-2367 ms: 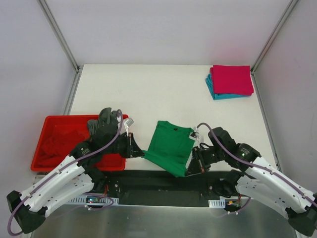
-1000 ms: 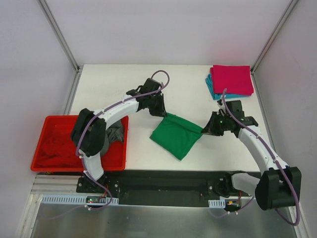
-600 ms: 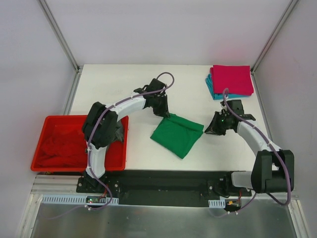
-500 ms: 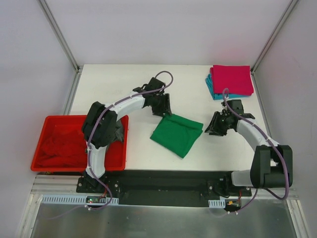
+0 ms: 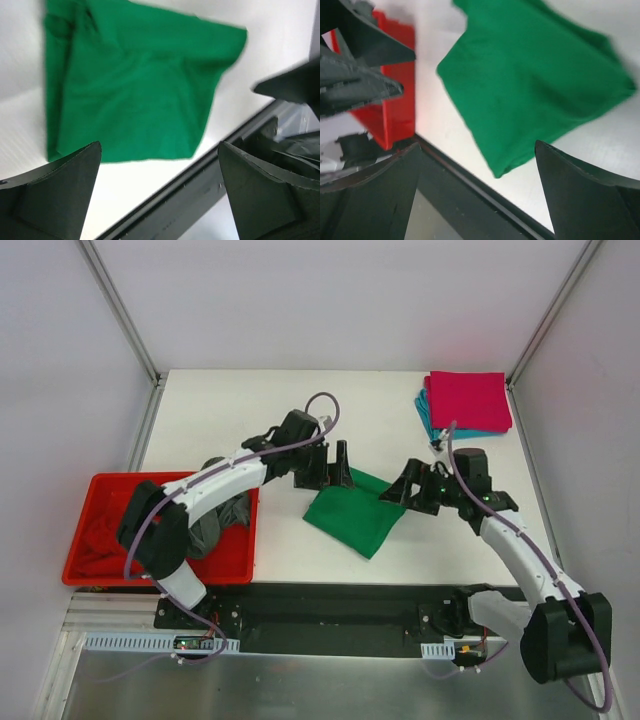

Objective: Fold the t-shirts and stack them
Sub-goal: Fold the long partially folded tshirt into a neat square

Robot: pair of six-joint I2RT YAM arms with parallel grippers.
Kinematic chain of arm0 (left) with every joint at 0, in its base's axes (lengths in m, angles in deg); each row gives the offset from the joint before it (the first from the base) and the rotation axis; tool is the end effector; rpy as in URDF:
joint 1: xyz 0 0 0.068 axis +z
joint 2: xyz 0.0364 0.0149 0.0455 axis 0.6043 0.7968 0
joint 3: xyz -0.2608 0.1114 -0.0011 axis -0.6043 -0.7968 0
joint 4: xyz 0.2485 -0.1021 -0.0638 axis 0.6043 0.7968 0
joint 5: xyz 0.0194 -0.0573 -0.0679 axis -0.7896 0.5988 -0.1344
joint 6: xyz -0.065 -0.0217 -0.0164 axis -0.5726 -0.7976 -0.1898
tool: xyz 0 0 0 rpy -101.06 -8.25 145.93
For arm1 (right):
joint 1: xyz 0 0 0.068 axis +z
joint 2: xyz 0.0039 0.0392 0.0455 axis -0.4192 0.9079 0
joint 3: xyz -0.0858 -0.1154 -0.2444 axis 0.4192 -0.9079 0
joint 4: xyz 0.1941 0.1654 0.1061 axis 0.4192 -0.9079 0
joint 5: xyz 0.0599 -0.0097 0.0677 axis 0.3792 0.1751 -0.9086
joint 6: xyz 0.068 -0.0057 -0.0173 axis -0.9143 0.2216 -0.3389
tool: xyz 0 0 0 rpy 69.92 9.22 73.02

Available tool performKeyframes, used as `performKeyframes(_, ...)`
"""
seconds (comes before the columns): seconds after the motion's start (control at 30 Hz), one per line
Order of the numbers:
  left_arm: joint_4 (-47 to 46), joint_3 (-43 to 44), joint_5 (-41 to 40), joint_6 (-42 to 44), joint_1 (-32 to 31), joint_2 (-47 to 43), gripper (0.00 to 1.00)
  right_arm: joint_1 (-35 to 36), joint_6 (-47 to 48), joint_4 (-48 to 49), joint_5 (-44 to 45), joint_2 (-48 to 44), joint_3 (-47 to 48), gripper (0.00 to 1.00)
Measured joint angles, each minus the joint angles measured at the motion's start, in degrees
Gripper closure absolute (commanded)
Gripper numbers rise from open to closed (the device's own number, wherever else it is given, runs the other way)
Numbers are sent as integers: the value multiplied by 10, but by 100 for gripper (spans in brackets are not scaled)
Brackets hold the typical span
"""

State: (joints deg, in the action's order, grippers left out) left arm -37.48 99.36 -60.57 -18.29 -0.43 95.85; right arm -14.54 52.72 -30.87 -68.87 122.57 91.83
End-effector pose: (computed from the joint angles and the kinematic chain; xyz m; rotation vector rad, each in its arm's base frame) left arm 0.3111 -0.2627 0.2546 0.2452 2.4514 -0.9764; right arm 0.2355 0.0745 0.2437 -0.2844 2.2062 0.8572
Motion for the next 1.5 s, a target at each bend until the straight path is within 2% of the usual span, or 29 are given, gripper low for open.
performKeyframes(0.1, -32, -56, 23, -5, -26, -51, 1, 58, -19, 29, -25, 27, -3, 4)
performKeyframes(0.2, -66, -103, 39, -9, -34, -60, 1, 90, -32, 60, -41, 95, 12, 4)
performKeyframes(0.37, -122, -174, 59, -15, -29, -30, 1, 87, -34, 105, -72, 277, 102, 4)
performKeyframes(0.53, -149, -190, 68, -15, -29, 8, 1, 62, -37, 138, -89, 422, 179, 4)
performKeyframes(0.87, -203, -200, 88, -17, -35, 20, 1, 36, -18, 116, -117, 486, 252, 4)
performKeyframes(1.03, -216, -218, 75, -28, -71, -2, 1, 40, 47, 19, -87, 460, 280, 4)
performKeyframes(1.17, -193, -245, 63, -38, -111, -78, 1, 52, 72, -53, -31, 340, 261, 4)
performKeyframes(1.37, -193, -244, 21, -28, -116, -196, 1, 83, 49, -54, -4, 102, 156, 4)
performKeyframes(1.43, -190, -226, 12, -19, -100, -191, 1, 93, 34, -38, -10, 76, 119, 4)
performKeyframes(1.5, -190, -185, 15, -16, -70, -147, 1, 95, 17, -16, -10, 75, 80, 4)
